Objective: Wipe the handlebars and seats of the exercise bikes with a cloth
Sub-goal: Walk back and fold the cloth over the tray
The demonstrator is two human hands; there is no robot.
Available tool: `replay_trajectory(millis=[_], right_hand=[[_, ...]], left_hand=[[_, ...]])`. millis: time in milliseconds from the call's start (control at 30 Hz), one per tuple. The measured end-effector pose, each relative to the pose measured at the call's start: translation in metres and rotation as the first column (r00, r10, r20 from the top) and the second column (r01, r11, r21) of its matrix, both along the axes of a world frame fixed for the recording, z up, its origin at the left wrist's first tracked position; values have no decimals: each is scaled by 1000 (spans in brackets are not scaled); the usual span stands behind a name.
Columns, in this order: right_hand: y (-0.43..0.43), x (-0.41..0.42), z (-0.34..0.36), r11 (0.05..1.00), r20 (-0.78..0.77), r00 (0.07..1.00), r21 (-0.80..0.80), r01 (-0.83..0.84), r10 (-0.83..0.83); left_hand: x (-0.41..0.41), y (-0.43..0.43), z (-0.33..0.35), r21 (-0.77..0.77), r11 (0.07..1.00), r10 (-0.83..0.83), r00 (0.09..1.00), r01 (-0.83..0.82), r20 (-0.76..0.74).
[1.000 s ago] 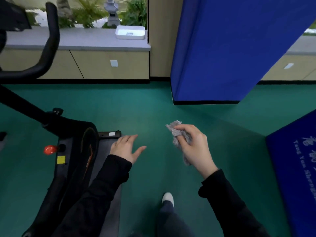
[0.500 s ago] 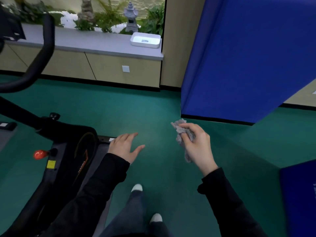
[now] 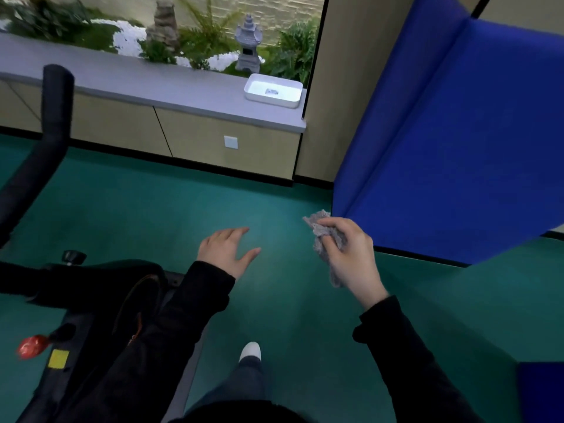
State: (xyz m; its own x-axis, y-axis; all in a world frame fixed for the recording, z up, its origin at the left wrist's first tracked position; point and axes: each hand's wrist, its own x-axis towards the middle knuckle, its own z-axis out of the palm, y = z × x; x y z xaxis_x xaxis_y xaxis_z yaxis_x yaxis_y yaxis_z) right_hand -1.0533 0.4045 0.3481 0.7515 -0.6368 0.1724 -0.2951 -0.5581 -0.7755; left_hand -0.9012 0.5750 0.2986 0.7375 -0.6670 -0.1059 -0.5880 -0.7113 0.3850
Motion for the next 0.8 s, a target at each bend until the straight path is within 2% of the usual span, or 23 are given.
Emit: replay_trajectory(millis=[100, 333, 667, 800], right_hand=[[-25, 33, 1, 1000, -6, 1000, -4, 12, -12], [-78, 89, -4, 1000, -36, 999, 15, 13, -13], [-183, 177, -18, 994, -21, 993, -2, -113, 113], [-230, 207, -13, 989, -17, 989, -1, -149, 149]], left_hand=[[37, -26, 2, 16, 999, -36, 999, 35, 20], [90, -70, -1, 19, 1000, -18, 999, 19, -45], [160, -151, -4, -16, 981, 191, 981, -191, -38], [182, -201, 6, -16, 979, 201, 979, -201, -2]])
